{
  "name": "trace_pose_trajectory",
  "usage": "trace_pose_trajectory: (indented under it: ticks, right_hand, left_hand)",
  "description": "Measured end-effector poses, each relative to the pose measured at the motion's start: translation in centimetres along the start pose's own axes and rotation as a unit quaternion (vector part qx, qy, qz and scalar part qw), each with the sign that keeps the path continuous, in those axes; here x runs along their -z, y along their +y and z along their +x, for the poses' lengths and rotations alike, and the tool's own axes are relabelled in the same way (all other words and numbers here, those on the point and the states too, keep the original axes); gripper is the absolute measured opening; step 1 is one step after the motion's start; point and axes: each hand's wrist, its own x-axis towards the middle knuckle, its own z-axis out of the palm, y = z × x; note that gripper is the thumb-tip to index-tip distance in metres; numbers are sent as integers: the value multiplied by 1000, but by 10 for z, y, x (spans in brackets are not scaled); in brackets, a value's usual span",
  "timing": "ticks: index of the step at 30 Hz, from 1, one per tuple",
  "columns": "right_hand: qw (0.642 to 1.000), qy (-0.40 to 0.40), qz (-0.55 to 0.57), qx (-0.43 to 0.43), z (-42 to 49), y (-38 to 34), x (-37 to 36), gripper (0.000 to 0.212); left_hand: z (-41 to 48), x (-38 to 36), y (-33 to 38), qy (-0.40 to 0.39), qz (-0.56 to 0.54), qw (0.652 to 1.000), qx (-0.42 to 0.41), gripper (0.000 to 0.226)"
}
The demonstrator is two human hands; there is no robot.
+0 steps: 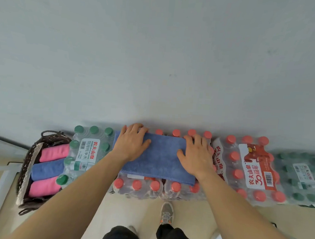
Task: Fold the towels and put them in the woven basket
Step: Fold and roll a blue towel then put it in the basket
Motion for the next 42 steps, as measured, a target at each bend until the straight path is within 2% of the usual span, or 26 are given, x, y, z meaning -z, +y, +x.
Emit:
trace_pose_trajectory:
  ticks: [4,8,12,14,17,22,25,28,31,35,38,39,42]
  right_hand:
    - [996,-65,43,-33,22,1,21,42]
    - [988,-127,71,-58,33,1,32,29]
    - [977,-134,147,-71,38,5,34,15]
    - [974,-139,165,-72,37,9,34,20]
    - [976,-137,148,-80,37,19,36,40]
    - [987,-100,48,-115,40,33,36,36]
    - [991,-66,0,-113,36,29,34,41]
    - [995,3,-51,-86,30,11,28,40]
    - [998,45,-51,-13,23,-14,16,44]
    - [993,87,-23,79,10,-56,-3,55]
    - [988,75,-19,136,0,-88,-20,62]
    - [987,66,-21,147,-2,-97,-26,65]
    - [988,22,-22,149,-5,-117,-44,71]
  left_hand:
    - [10,2,8,1,8,1000,-19,34]
    - [16,3,8,-27,16,999,-10,37]
    - [24,7,7,-72,18,997,-7,39]
    - [27,9,9,-84,13,996,-6,38]
    - [30,10,17,-91,-3,996,4,38]
    - [34,11,26,-109,-14,993,36,49]
    - [34,18,17,-110,-3,992,57,50]
    - [29,25,-2,-122,9,989,86,52]
    - [20,31,-19,-138,8,982,127,52]
    - [12,29,-33,-155,-107,963,195,45]
    - [10,28,-41,-139,-259,929,225,28]
    - [7,30,-42,-134,-285,922,225,20]
    - [2,29,-43,-117,-333,901,250,20]
